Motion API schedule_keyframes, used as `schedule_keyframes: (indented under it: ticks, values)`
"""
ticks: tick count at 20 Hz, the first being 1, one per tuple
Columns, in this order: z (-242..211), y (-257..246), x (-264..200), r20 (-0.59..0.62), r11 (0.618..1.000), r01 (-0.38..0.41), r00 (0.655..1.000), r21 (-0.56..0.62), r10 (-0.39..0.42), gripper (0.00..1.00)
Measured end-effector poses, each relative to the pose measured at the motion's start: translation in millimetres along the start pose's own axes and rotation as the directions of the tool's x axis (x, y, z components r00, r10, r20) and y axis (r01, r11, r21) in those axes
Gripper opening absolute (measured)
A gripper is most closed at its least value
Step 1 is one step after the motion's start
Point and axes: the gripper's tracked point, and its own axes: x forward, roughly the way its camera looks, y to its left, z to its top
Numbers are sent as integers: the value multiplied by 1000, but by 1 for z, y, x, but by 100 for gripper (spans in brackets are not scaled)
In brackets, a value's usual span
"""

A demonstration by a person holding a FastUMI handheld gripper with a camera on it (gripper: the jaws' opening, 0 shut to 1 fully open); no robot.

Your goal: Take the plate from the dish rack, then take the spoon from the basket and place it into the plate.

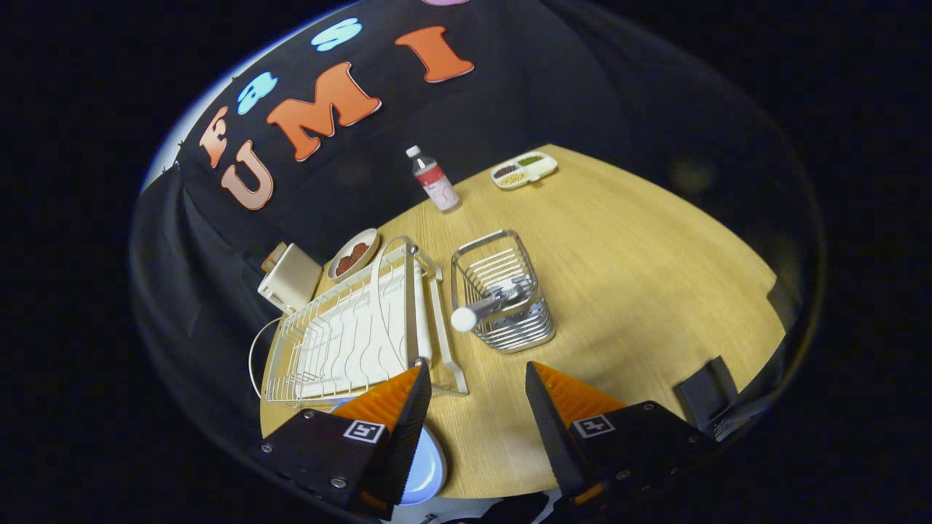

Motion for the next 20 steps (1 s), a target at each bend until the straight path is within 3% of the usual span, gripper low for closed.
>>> schedule_keyframes:
  ticks: [4,8,13,17,20]
  values:
    - [21,-11,-2,72,991,27,997,-135,-18,77]
    - [34,-14,7,117,972,45,993,-231,-19,63]
    - [53,-23,15,168,973,55,986,-224,-17,41]
    - [48,-24,22,153,956,51,988,-290,-6,32]
    - [42,-24,27,151,943,56,989,-329,-6,32]
